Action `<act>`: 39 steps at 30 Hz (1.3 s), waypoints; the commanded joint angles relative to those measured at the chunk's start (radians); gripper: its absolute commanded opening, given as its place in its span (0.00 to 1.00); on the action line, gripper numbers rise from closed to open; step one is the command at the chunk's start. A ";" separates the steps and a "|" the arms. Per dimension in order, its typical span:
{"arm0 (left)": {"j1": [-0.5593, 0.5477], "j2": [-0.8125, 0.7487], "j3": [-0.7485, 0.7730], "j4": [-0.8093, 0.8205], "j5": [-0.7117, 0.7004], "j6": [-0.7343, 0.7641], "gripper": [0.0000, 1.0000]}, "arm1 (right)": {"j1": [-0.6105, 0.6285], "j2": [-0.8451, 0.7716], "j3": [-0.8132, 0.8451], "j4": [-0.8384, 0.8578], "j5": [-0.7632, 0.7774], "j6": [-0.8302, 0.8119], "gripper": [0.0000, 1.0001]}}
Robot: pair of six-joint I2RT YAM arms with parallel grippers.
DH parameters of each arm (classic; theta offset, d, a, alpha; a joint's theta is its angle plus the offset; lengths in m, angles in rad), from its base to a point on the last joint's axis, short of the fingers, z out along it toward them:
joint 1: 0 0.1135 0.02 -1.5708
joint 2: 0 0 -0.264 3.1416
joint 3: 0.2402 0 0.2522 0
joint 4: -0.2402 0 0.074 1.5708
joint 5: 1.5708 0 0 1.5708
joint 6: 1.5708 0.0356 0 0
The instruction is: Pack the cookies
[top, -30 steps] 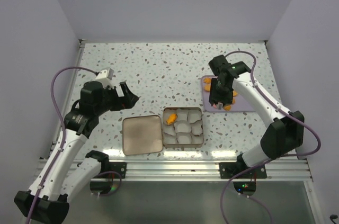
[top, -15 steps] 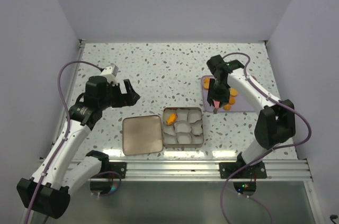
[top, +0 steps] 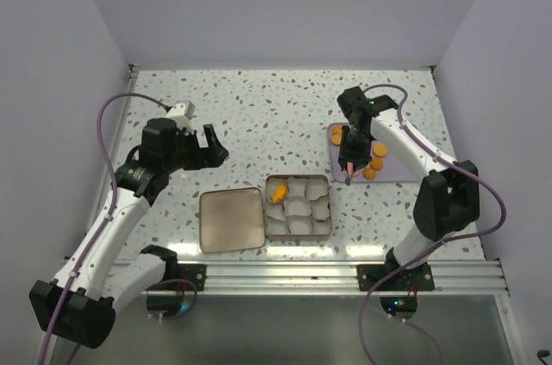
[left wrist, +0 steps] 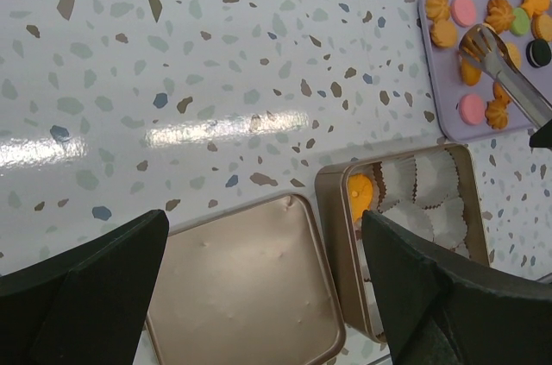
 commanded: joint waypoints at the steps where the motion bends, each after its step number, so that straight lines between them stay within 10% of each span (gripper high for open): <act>1: -0.003 -0.013 0.020 0.059 -0.003 0.011 1.00 | -0.002 -0.075 0.041 -0.039 -0.015 -0.002 0.26; 30: -0.003 -0.182 -0.061 0.039 0.038 -0.101 1.00 | -0.002 -0.374 0.028 -0.137 -0.078 0.006 0.05; 39: -0.002 -0.174 -0.066 0.060 0.061 -0.121 1.00 | -0.004 -0.363 -0.052 -0.140 -0.024 -0.055 0.31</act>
